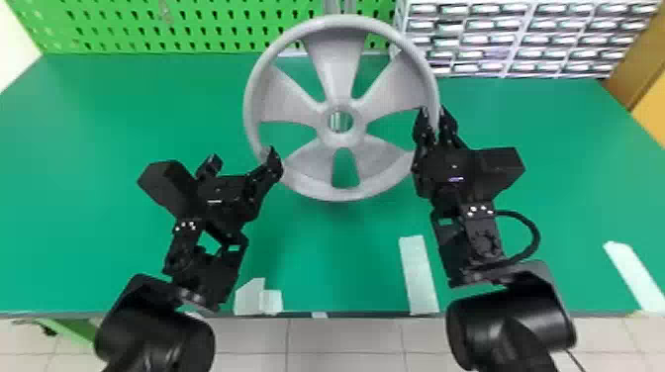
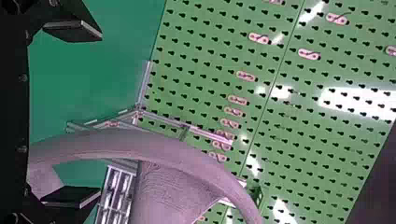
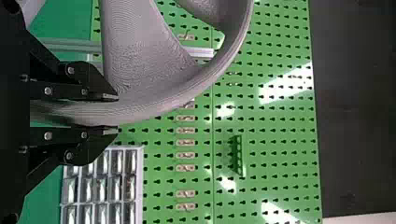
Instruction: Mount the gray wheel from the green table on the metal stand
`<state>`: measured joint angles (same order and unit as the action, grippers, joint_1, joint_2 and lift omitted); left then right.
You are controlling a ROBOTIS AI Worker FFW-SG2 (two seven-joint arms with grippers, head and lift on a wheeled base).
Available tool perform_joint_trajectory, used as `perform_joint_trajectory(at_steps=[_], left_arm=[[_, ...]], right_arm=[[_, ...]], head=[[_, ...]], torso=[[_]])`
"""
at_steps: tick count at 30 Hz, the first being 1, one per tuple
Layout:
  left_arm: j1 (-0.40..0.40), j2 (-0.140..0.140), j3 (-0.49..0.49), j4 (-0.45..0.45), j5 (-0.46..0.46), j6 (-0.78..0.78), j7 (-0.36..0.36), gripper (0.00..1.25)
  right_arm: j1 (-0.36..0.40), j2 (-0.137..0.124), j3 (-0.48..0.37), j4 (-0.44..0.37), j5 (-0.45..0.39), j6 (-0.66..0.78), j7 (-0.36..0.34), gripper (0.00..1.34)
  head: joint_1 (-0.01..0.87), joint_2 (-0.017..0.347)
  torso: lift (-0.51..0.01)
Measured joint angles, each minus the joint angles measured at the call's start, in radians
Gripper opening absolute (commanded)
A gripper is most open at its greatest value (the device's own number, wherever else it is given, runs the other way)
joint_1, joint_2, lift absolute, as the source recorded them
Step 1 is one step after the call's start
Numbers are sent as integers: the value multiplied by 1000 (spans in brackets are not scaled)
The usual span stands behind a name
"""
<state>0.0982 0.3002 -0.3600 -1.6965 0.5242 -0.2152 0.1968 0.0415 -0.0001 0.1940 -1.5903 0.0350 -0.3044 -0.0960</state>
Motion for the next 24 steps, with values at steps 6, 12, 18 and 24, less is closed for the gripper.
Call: perform_joint_trajectory(at_steps=[6,12,18,24], left_arm=[[-19,0,10,19,-1,6,-15,1132],[-37,-1,16,34,-3,5,-30,1134],[-57,-3,18,52,-5,4,-46,1135],[-75,-12,25,76,6,-9,-67,1134]], right_arm=[[-22,-3,11,32,5,-43,0,279],[-42,-8,21,63,7,-76,0,279],[-51,-6,25,84,9,-108,-1,279],[-60,-3,19,96,13,-128,-1,279]], head=[[868,52],[868,52],[868,52],[868,52]], torso=[[-93],[-93],[-93],[-93]])
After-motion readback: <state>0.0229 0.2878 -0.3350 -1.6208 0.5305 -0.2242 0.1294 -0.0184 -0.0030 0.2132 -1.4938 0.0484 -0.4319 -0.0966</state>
